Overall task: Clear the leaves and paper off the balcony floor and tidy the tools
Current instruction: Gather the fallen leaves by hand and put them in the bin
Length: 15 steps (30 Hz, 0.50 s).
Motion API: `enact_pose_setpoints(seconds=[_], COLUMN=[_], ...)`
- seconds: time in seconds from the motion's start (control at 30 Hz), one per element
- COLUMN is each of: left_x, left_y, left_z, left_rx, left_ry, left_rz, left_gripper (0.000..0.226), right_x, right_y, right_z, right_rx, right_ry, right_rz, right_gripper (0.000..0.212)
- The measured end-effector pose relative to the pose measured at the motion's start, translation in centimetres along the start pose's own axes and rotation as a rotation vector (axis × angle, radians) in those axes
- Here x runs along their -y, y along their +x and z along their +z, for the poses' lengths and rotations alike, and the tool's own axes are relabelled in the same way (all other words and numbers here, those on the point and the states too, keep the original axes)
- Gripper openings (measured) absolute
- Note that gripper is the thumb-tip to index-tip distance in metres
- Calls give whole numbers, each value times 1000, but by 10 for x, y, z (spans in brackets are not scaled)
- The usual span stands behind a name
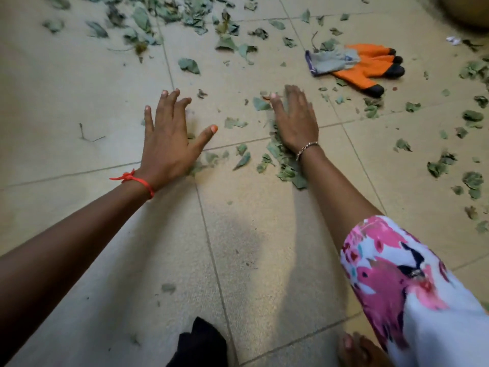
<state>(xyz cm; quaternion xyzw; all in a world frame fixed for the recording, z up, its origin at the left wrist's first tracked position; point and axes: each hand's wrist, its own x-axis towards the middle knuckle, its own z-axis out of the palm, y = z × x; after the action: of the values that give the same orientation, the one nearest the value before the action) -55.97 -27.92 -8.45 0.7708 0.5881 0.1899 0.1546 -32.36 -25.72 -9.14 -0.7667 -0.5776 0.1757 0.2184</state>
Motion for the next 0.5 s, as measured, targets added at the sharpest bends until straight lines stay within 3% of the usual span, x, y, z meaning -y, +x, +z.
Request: enact_pose_setpoints(seconds=[0.13,0.2,0.27,0.37,0.43,0.5], left_x=[15,15,14,18,19,19], left_y=[-2,-2,-3,-5,-8,-10], left_z=[0,0,0,-3,-6,-10], left_rx=[66,88,82,46,33,28], left_ry=[-63,-90,-160,-354,-478,-590], left_rz=[-79,-49,-42,-57,-28,0], left_gripper=[78,77,74,66,59,50], right_x=[43,56,53,30,23,31], right_y=[-21,-29,-35,-63,-88,-102], right_z=[24,15,4,1,8,22], right_rx=[206,293,154,-131,-154,-110], right_ry=[108,346,434,288,141,5], right_rz=[-261,-214,-134,81,181,136], right_gripper=[56,49,48,65,74,73])
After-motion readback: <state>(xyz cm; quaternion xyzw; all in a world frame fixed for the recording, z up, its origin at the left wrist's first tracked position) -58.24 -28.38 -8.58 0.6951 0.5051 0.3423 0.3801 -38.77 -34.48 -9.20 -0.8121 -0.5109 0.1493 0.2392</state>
